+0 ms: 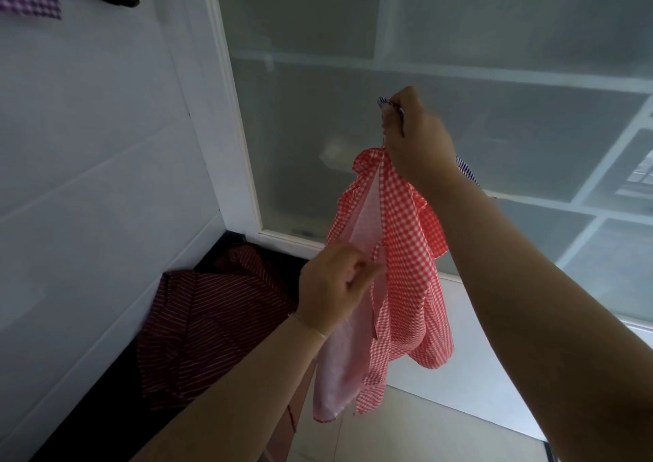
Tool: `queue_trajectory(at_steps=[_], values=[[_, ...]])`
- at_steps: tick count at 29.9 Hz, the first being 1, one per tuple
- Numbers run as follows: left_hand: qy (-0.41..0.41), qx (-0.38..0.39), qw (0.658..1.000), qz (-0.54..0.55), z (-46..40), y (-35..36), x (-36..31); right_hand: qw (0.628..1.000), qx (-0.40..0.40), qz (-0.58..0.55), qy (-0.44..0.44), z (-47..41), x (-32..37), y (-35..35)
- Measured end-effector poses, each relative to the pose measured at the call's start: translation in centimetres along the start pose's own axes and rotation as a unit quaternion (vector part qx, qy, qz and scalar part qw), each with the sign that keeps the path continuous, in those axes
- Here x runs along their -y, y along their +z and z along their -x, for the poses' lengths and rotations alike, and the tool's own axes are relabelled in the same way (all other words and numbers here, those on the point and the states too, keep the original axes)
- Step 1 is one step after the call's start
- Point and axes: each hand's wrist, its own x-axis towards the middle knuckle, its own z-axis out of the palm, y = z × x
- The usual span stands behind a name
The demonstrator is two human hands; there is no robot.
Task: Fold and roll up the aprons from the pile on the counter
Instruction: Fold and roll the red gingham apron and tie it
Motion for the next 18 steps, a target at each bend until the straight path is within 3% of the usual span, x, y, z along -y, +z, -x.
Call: queue_trajectory(at_steps=[1, 3, 9, 12, 14, 15, 17, 18], values=[[0.051, 0.023, 0.998, -0.023, 0.1, 0.4, -0.3, 1.0, -0.001, 0.005, 0.006, 0.0, 0.0, 0.1], [0.062, 0.083, 0.992, -0.078, 0.4, 1.0, -0.7, 1.0, -0.004, 0.007, 0.017, -0.1, 0.1, 0.2], [-0.134, 0.17, 0.966, -0.14, 1.3, 2.3, -0.6, 0.998, -0.03, -0.012, 0.051, -0.2, 0.3, -0.2], [-0.275, 0.213, 0.936, -0.061, 1.3, 2.5, 0.1, 0.997, -0.049, -0.026, 0.062, -0.2, 0.3, -0.7], [-0.396, 0.211, 0.887, 0.105, 0.8, 1.8, 0.4, 0.995, -0.057, -0.043, 0.064, -0.1, 0.1, -1.1], [-0.449, 0.21, 0.842, 0.214, 0.6, 1.0, 0.6, 0.995, -0.057, -0.054, 0.063, -0.1, 0.0, -1.2], [-0.501, 0.228, 0.749, 0.367, 0.4, -0.8, 1.3, 0.994, -0.057, -0.072, 0.051, 0.0, -0.2, -1.7], [-0.506, 0.243, 0.738, 0.375, 0.5, -1.7, 1.9, 0.995, -0.059, -0.075, 0.04, 0.1, -0.2, -1.9]])
